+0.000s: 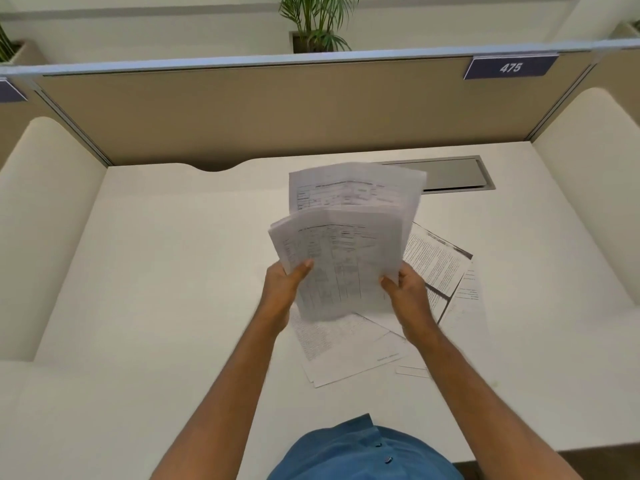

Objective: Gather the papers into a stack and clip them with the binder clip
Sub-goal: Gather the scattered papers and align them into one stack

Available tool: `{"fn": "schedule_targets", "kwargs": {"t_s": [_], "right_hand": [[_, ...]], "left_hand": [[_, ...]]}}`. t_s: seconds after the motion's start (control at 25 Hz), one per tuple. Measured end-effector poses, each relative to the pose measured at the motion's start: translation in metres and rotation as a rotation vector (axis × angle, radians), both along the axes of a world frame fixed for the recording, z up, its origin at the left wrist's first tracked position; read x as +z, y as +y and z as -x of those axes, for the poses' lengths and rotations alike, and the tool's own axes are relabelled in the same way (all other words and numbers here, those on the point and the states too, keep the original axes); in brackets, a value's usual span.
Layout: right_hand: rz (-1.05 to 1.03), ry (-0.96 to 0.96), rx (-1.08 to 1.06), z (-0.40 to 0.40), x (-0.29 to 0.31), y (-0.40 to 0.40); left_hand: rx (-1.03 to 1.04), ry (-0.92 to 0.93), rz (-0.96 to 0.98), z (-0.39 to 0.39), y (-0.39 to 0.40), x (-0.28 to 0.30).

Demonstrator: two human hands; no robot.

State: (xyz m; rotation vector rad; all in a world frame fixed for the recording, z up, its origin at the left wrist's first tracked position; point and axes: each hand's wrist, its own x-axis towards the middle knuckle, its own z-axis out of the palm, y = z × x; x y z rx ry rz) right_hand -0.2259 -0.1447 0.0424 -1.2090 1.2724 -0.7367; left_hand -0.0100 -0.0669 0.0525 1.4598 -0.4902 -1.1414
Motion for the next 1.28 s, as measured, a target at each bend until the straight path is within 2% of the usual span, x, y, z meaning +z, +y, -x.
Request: {"fn": "schedule_targets", "kwargs": {"t_s": [0.08,0.2,0.32,0.44,0.56,0.72,0.88,1.08,1.12,1.2,1.28], "right_hand": [[0.060,-0.055,-0.048,0.000,0.023,-0.002],[0.123,-0.036,-0.109,0.008,0.030,0.001],[0.101,0.017,-0.143,0.016,0.015,0.016],[0.039,0.019,-0.085,0.020,-0.004,0.028],[0.012,0.022,-0.089,0.019,-0.011,0.031],[0.007,0.016,-0.136,0.018,-0.010,0.034],[-0.023,0.064,-0.084,0.019,-0.020,0.032],[-0.018,0.065,-0.061,0.035,-0.030,0.017],[-0.019,0.083,-0.098,0.042,-0.037,0.012],[0.014,0.243,-0.253,0.060,-0.057,-0.001],[-0.059,0.387,-0.422,0.080,-0.074,-0.012]], "left_hand": [[-0.050,-0.065,0.077,-0.002,-0.008,0.024],[-0.127,-0.129,0.158,-0.002,-0.007,0.040],[-0.210,-0.180,0.122,0.004,0.006,0.024],[-0.247,-0.175,0.055,0.015,0.019,0.001],[-0.225,-0.171,0.004,0.024,0.024,-0.008],[-0.201,-0.103,0.027,0.022,0.019,-0.017],[-0.163,-0.127,-0.086,0.027,0.015,-0.037],[-0.053,-0.127,-0.123,0.029,0.000,-0.046],[-0.039,-0.131,-0.142,0.028,-0.003,-0.048],[-0.030,-0.144,-0.191,0.027,-0.010,-0.057],[-0.037,-0.126,-0.247,0.027,-0.014,-0.066]]}}
